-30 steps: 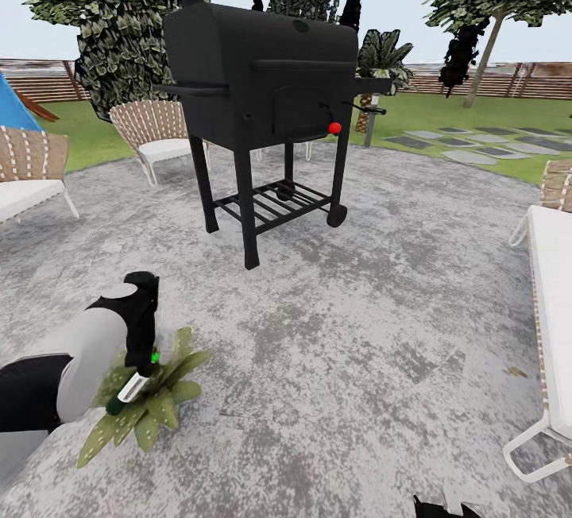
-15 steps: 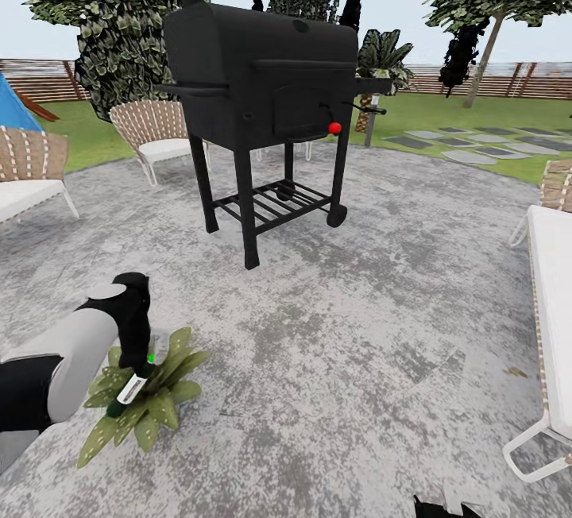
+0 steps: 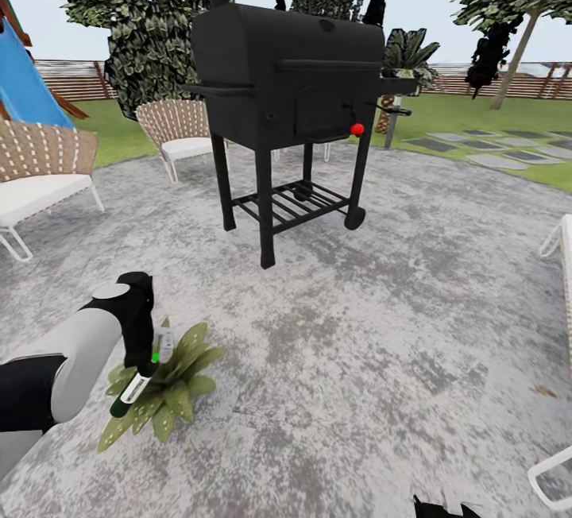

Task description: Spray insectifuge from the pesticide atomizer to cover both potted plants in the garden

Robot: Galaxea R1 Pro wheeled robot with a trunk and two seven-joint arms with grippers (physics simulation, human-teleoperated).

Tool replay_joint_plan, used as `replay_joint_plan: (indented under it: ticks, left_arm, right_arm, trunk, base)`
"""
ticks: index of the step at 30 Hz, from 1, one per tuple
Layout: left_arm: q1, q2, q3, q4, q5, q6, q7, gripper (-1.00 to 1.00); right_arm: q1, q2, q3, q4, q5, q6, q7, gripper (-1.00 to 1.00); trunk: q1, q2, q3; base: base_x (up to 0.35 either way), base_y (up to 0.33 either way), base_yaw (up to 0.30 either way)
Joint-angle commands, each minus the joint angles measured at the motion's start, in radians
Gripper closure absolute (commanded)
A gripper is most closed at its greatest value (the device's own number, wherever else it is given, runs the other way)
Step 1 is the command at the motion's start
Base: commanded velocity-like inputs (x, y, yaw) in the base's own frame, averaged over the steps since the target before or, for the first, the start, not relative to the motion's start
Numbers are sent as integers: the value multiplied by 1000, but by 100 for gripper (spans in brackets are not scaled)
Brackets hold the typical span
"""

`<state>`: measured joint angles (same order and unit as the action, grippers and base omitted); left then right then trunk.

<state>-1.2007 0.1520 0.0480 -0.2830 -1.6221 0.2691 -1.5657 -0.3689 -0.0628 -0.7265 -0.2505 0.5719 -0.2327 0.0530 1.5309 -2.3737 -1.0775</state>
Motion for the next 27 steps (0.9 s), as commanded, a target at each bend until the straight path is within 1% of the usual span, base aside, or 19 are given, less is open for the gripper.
replay_joint_plan:
  ticks: [1,2,6,8,9,11,13,15,18,20,21,23,25,27]
  left_arm:
    - [0,-3,5,-1,-8,13,-5,100]
    - [0,-11,5,-1,-11,14,-5,100]
    - [0,-29,3,9,-14,14,-5,100]
    - [13,-47,1,11,-15,15,-5,100]
    - [21,-50,0,9,-15,16,-5,100]
    - [31,-53,0,5,-17,31,-5,100]
    - [36,-53,-2,8,-17,74,-5,100]
    - [38,-49,-5,11,-18,101,-5,100]
    - [38,-44,4,12,-16,128,-5,100]
    - [38,-39,8,11,-12,206,-5,100]
    - [37,-38,10,11,-9,261,-5,100]
    - [36,-38,22,12,-6,325,-5,100]
    - [33,-38,43,12,-5,349,-5,100]
    - [29,-38,79,13,-4,384,-5,100]
  right_arm:
    - [-1,0,-8,0,5,-4,5,-100]
    - [-1,0,-8,0,5,-4,6,-100]
    - [-1,0,-9,0,5,-4,5,-100]
    - [-1,0,-10,0,5,-4,5,-100]
    - [-1,0,-10,0,5,-4,5,-100]
    - [-1,0,-10,0,5,-4,5,-100]
    - [-1,0,-10,0,5,-4,5,-100]
    - [-1,0,-10,0,5,-4,5,-100]
    - [-1,0,-9,1,5,-4,5,-100]
    - [-1,0,-9,2,5,-4,5,-100]
    - [-1,0,-8,2,6,-4,5,-100]
    - [-1,0,-8,2,6,-4,5,-100]
    - [-1,0,-8,2,6,-4,5,-100]
    - [-1,0,-8,2,6,-4,6,-100]
  trunk:
    - [0,0,-1]
    - [0,0,-1]
    - [0,0,-1]
    - [0,0,-1]
    - [0,0,-1]
    - [0,0,-1]
    - [0,0,-1]
    - [0,0,-1]
    - [0,0,-1]
    - [0,0,-1]
    - [0,0,-1]
    - [0,0,-1]
    - [0,0,-1]
    - [0,0,-1]
  base:
    - [218,0,10]
    - [281,0,4]
    - [258,0,1]
    - [67,0,0]
    - [29,0,0]
    - [15,0,0]
    - [5,0,0]
    - [2,0,0]
    - [0,0,0]
    - [0,0,0]
    - [0,0,0]
    - [0,0,0]
    - [0,0,0]
    - [0,0,0]
